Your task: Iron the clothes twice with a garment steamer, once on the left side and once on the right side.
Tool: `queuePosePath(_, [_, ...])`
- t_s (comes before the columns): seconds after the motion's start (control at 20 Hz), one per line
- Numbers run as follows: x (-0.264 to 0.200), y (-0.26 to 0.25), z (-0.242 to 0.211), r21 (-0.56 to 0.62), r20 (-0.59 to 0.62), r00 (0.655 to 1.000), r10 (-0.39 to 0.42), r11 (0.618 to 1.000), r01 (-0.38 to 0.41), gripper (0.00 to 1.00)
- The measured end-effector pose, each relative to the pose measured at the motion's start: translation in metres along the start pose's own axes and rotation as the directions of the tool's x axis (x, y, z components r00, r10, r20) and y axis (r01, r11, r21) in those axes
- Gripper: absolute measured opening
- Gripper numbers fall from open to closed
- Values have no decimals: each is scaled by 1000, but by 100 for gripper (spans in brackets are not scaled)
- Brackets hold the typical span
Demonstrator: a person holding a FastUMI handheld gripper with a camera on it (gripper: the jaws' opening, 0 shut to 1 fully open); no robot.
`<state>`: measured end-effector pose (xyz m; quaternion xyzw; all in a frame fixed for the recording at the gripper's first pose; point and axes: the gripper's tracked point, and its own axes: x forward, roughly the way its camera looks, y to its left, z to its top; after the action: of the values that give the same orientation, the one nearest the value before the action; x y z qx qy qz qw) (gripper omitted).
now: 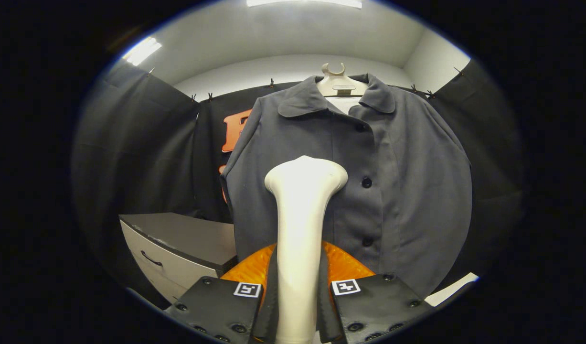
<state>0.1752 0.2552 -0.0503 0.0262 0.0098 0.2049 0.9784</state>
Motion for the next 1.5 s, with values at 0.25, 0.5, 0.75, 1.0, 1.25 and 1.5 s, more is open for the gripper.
queuePosePath(0.25, [-15,2,-36,12,-37,999,3,1000,-3,40])
queuePosePath(0.5, [-31,5,-78,-10,-86,996,10,1000,-11,40])
queuePosePath(0.75, [-42,8,-105,-20,-127,992,14,1000,-17,40])
queuePosePath(1.0, [-52,9,-129,-14,-167,986,20,1000,-23,40])
queuePosePath(1.25, [-61,9,-146,-14,-199,980,19,1000,-23,40])
queuePosePath(1.5, [-73,7,-127,8,-164,986,16,1000,-14,40])
